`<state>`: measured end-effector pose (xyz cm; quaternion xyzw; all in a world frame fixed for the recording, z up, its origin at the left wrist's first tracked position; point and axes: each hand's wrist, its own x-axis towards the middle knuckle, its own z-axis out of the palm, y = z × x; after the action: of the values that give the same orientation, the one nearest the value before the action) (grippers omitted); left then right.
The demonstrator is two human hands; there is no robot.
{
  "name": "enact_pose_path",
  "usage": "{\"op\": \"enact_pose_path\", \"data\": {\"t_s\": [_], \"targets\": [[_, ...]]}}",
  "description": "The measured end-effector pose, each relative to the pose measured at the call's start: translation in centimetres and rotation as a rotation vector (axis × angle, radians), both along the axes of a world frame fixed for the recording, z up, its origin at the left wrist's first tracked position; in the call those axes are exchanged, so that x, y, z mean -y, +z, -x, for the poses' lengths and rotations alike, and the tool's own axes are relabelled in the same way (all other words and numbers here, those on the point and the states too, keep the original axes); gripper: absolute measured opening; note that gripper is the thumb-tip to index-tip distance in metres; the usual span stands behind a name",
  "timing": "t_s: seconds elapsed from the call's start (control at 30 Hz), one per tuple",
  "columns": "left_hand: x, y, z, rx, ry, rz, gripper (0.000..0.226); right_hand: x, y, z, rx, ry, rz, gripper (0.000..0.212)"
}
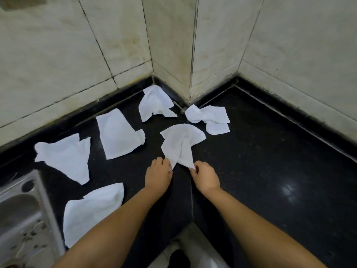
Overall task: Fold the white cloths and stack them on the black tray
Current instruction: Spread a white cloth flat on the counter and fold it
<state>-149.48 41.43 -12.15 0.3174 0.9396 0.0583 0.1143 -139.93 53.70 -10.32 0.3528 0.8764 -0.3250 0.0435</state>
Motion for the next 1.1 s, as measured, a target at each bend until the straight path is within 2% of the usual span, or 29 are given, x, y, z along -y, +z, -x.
{"op": "enact_pose_path", "data": {"t_s": [0.1, 0.23, 0.37, 0.47, 0.57, 0.67, 0.83, 0.9, 0.97, 1.1], "targets": [[0.3, 0.0, 0.4, 0.012, -0.014, -0.157, 0.016, -1.5, 0.7, -1.5, -0.167, -0.077, 0.103, 0.02], [-0.4, 3.2, -0.2, 0.1, 0.085, -0.544, 0.005, -4.5, 3.6, -4.1, -0.362, -0.188, 0.121, 0.016], [-2.9, 8.6, -1.3, 0.32, 0.323, -0.939, 0.007, -8.3, 7.3, -6.6, -0.602, -0.325, 0.12, 0.021], [-5.3, 12.2, -2.1, 0.524, 0.383, -1.091, 0.025, -11.4, 10.1, -7.6, -0.736, -0.366, 0.133, 0.02], [-7.8, 15.3, -2.6, 0.78, 0.39, -1.22, 0.029, -13.8, 13.1, -8.6, -0.846, -0.405, 0.161, 0.022], [-9.0, 17.1, -3.7, 0.831, 0.279, -1.24, 0.028, -15.4, 15.8, -10.4, -0.932, -0.442, 0.187, 0.019], [-8.9, 16.7, -7.9, 0.448, 0.09, -1.138, 0.012, -15.9, 17.3, -15.4, -0.942, -0.373, 0.263, 0.014], [-8.2, 15.5, -9.8, 0.385, 0.081, -1.089, 0.002, -14.9, 16.2, -18.0, -0.908, -0.323, 0.314, 0.019], [-6.9, 13.8, -11.7, 0.405, 0.08, -1.025, 0.011, -13.7, 14.3, -21.0, -0.832, -0.281, 0.388, 0.019], [-3.0, 11.0, -14.2, 0.609, 0.129, -0.955, 0.011, -11.9, 10.8, -26.4, -0.621, -0.257, 0.564, 0.012]]}}
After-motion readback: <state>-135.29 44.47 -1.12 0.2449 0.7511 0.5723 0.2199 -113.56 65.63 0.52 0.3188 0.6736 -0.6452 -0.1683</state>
